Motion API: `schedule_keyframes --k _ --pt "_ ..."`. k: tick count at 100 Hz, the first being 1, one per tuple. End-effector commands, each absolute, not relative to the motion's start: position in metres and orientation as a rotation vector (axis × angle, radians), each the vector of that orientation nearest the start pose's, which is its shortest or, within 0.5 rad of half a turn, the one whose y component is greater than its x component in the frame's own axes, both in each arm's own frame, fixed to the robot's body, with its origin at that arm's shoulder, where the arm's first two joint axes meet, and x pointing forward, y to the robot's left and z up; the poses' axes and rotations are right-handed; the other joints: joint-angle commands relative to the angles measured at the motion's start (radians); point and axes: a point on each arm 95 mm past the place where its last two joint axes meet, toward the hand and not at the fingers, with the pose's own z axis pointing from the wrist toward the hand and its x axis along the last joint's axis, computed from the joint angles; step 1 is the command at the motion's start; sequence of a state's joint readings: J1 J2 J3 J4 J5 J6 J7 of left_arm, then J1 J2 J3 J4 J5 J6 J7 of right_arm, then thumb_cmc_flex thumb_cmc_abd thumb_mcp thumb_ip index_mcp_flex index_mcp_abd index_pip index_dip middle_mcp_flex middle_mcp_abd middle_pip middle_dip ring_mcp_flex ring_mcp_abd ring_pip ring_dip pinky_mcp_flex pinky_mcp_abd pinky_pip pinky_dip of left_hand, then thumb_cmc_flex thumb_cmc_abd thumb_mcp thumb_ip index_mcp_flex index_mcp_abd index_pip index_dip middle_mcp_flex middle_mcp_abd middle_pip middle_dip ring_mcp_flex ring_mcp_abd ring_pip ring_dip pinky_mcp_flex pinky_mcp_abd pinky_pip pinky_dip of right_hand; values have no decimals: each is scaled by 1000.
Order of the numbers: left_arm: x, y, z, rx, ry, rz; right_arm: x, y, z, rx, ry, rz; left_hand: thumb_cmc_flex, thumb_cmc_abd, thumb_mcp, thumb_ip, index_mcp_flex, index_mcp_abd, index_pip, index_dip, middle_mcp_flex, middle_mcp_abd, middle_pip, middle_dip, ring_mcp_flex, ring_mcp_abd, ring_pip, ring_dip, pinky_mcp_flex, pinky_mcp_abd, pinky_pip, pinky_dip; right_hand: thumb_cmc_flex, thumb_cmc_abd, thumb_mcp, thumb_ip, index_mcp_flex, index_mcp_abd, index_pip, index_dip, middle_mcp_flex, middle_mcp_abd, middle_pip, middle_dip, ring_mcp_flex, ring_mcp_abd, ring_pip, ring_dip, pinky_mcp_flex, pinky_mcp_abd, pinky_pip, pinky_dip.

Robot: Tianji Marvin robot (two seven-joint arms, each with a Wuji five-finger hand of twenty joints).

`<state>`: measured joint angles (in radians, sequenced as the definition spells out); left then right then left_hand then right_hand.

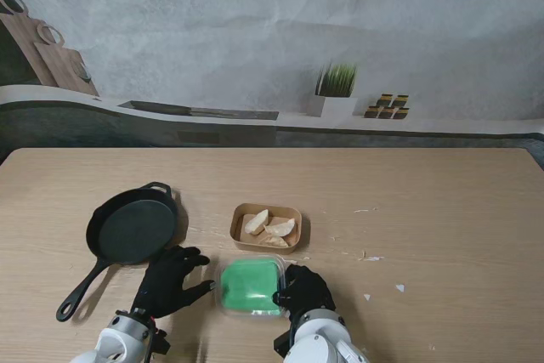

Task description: Load dumplings into a food container

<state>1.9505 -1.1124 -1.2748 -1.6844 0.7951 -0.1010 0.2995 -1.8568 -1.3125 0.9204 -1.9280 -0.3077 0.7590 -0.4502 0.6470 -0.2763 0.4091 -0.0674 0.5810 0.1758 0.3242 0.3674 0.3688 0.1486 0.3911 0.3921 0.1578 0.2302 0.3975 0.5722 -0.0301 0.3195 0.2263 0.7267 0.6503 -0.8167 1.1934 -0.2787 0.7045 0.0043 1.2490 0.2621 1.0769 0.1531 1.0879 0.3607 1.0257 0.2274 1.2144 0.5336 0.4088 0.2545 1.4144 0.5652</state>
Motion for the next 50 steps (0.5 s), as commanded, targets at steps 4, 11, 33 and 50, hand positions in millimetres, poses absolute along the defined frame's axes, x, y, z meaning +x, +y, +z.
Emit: schedule_keyframes --k 4,11,33,50 --pt "285 1 -375 -1513 1204 -1731 261 132 -337 -2912 -921 -1738 -5 58 -53 36 -135 -21 8 -15 -53 15 -18 -17 -53 -26 -25 -16 2 5 -27 24 84 27 67 0 37 -71 18 34 55 10 33 29 51 40 28 -8 14 16 60 0" --pt "289 2 -367 -1490 1146 -1751 263 131 -334 -2907 -874 -1739 1 71 -79 40 -173 -5 31 -28 -57 17 -14 -16 -55 -26 -31 -18 2 5 -25 27 88 29 70 -2 37 -73 15 42 51 14 37 42 46 45 39 -4 11 16 61 1" --pt "293 5 -360 -1508 1047 -1737 269 126 -320 -2850 -755 -1791 8 69 -99 43 -123 58 48 -55 3 42 23 13 -11 2 22 24 16 20 -17 35 98 37 78 -3 27 -90 15 73 31 14 42 72 21 47 57 4 -12 7 61 4" --pt "291 4 -372 -1739 1025 -1690 268 123 -307 -2772 -668 -1844 -19 -7 -95 45 -149 112 -24 -107 15 87 25 47 6 32 46 58 30 22 -5 49 102 34 87 -4 27 -102 13 92 25 13 47 85 11 49 67 11 -21 5 61 7"
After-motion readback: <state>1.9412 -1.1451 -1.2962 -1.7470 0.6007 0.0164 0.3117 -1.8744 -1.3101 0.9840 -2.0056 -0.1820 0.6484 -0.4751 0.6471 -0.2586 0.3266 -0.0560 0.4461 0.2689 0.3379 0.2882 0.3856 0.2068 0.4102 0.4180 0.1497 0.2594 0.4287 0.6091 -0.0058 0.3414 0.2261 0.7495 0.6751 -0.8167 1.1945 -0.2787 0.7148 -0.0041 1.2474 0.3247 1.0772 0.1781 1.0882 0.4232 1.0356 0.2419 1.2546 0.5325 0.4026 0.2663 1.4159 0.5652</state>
